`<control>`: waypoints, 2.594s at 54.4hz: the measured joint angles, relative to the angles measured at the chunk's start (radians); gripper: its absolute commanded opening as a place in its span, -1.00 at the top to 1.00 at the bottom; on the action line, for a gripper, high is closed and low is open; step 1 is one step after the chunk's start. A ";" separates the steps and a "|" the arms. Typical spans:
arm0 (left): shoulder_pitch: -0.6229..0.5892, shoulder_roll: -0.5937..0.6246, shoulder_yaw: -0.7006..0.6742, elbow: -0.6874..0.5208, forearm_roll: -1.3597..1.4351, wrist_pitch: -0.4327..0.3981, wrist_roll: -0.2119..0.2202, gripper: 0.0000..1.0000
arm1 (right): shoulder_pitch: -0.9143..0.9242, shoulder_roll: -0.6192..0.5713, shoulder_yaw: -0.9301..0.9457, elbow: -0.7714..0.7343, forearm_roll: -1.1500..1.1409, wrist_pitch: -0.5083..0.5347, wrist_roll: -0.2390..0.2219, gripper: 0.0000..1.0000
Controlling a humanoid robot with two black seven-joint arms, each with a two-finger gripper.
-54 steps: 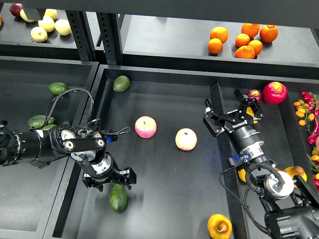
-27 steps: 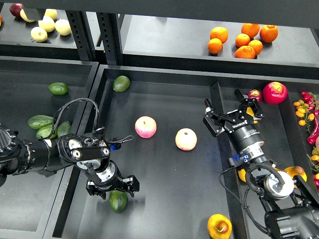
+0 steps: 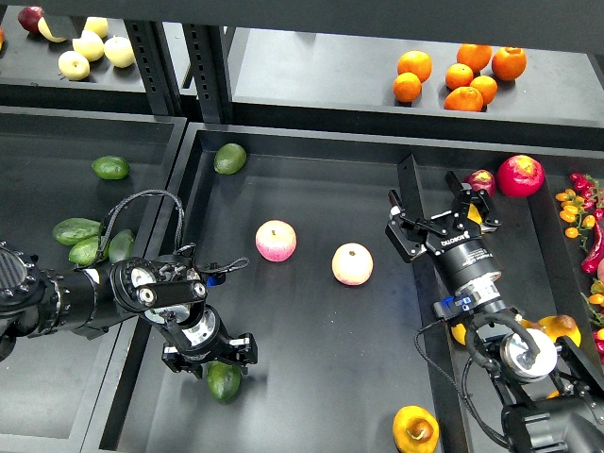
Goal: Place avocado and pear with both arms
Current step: 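Lower the left gripper over the dark green avocado and close it, then lift the avocado with the left gripper and carry it to the avocado bin, then lower the avocado beside the other avocados and open the left gripper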
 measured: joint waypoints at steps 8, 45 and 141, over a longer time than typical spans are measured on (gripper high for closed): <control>0.008 0.000 -0.001 0.001 -0.003 0.000 0.000 0.17 | -0.003 0.000 0.000 0.000 0.001 0.000 0.000 -1.00; -0.081 0.077 -0.036 -0.015 -0.174 0.000 0.000 0.81 | -0.004 0.000 0.000 0.004 0.001 0.000 0.001 -1.00; 0.105 0.436 -0.250 0.235 -0.165 0.000 0.000 0.69 | -0.003 0.000 -0.008 0.003 -0.002 -0.003 0.002 -1.00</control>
